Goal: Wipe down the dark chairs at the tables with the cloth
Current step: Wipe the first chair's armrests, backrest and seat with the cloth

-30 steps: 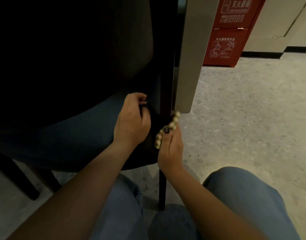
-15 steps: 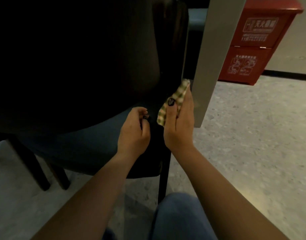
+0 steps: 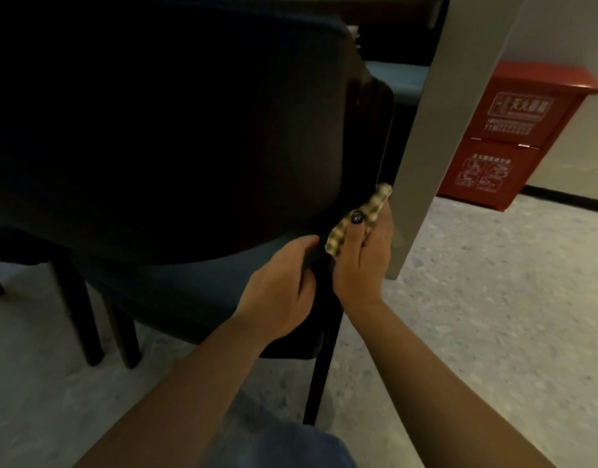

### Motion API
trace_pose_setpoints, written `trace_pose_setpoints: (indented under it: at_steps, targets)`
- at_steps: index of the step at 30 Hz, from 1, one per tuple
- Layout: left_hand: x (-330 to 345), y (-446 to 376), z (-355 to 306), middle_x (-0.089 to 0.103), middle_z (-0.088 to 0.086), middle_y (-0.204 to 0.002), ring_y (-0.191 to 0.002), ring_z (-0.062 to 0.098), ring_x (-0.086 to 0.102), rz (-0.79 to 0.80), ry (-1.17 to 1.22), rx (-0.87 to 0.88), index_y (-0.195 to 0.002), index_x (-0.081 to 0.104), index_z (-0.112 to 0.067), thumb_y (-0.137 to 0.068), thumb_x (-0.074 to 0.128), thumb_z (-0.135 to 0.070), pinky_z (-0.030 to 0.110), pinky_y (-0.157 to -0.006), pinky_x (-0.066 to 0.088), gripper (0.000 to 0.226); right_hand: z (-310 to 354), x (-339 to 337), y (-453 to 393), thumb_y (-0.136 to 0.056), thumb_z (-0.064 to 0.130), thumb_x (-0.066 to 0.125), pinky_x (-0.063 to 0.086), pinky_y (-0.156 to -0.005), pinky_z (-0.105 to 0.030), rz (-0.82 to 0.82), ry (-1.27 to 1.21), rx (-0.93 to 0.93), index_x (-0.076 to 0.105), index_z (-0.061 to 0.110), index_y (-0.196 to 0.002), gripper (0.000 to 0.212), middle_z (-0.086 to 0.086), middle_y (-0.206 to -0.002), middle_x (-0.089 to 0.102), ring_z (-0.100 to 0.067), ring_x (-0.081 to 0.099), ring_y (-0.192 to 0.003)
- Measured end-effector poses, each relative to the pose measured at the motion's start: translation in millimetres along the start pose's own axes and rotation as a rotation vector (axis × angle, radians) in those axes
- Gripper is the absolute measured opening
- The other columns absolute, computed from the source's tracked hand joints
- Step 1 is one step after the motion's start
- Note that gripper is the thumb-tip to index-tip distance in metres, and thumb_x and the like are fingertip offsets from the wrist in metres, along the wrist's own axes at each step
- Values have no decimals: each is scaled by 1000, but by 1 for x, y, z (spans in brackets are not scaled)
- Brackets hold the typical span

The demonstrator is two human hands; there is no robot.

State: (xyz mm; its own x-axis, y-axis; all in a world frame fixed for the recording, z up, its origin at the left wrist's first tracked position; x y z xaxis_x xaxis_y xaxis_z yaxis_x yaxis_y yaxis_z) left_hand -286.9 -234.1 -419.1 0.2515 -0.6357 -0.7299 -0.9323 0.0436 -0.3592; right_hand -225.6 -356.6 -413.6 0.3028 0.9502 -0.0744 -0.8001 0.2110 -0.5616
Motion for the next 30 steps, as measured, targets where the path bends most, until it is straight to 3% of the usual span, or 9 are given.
trace_pose_setpoints:
  at_steps: [2,6,12,14,18,21,24,27,30]
  targets:
    - [-21,7,-16,56,-1,-134,-118,10,54,-90,-81,123,-139,44,-17,-93,52,-19,19,-96,41,47,9,0,-11,-99,22,34,24,-114,-28,3,61,-50,18,3,-149,56,-14,-153,29,-17,29,-139]
    - [-52,17,-37,63,13,-125,-109,24,64,-89,-235,288,-137,48,-3,-83,59,-17,31,-89,51,56,23,-4,-35,-100,16,31,19,-119,-35,74,127,-155,13,-1,-149,55,-16,-156,21,-23,20,-145]
    - [-68,13,-41,70,10,-96,-69,14,61,147,-219,245,-144,39,-8,-83,62,-18,18,-59,38,65,39,-18,-51,-97,42,24,47,-90,-36,137,274,148,40,5,-139,59,-14,-124,58,-25,56,-111]
    - [-72,13,-44,66,10,-110,-77,11,57,235,-187,205,-151,21,-17,-90,56,-25,19,-63,38,71,51,-23,-56,-100,41,23,44,-77,-27,167,336,232,51,4,-127,53,-10,-108,61,-24,58,-99]
    - [-89,18,-66,37,9,-152,-128,26,48,412,-157,8,-152,-3,-30,-95,48,-34,32,-98,44,76,82,-32,-67,-105,32,23,41,-69,-32,267,473,428,58,3,-105,46,-17,-94,62,-32,58,-89]
    - [-120,14,-97,41,7,-148,-123,22,52,418,-156,-4,-154,3,-26,-96,45,-32,29,-95,45,72,119,-35,-76,-105,31,25,45,-75,-37,196,401,603,57,5,-93,43,-22,-95,62,-32,57,-89]
    - [-161,8,-131,34,1,-153,-128,19,47,480,-56,-63,-154,8,-27,-98,42,-29,28,-100,44,66,173,-41,-89,-105,30,29,48,-67,-12,58,152,683,60,6,-104,39,-4,-94,64,-9,61,-83]
    - [-208,5,-159,43,0,-149,-122,16,55,520,-82,-22,-149,33,-20,-91,53,-20,26,-91,52,61,214,-39,-92,-104,27,33,45,-59,-7,185,-2,726,61,16,-94,32,16,-78,67,4,62,-72]
    - [-257,1,-178,59,6,-134,-104,17,67,579,-55,66,-133,56,-9,-72,72,-11,26,-68,59,63,243,-15,-90,-103,20,35,39,-99,-18,524,97,703,57,19,-121,28,15,-132,51,-11,44,-130]
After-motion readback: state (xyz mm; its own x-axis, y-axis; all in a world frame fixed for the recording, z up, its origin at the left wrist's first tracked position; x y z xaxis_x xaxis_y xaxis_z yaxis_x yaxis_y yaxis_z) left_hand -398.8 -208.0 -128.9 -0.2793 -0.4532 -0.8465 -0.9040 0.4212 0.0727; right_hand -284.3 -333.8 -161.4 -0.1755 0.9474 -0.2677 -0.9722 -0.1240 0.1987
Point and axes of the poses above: each hand's wrist, its own y-axis away from the middle knuckle, its own x-axis out of the palm, z = x × y, the point moved 3 cm from there along -y, towards the middle knuckle
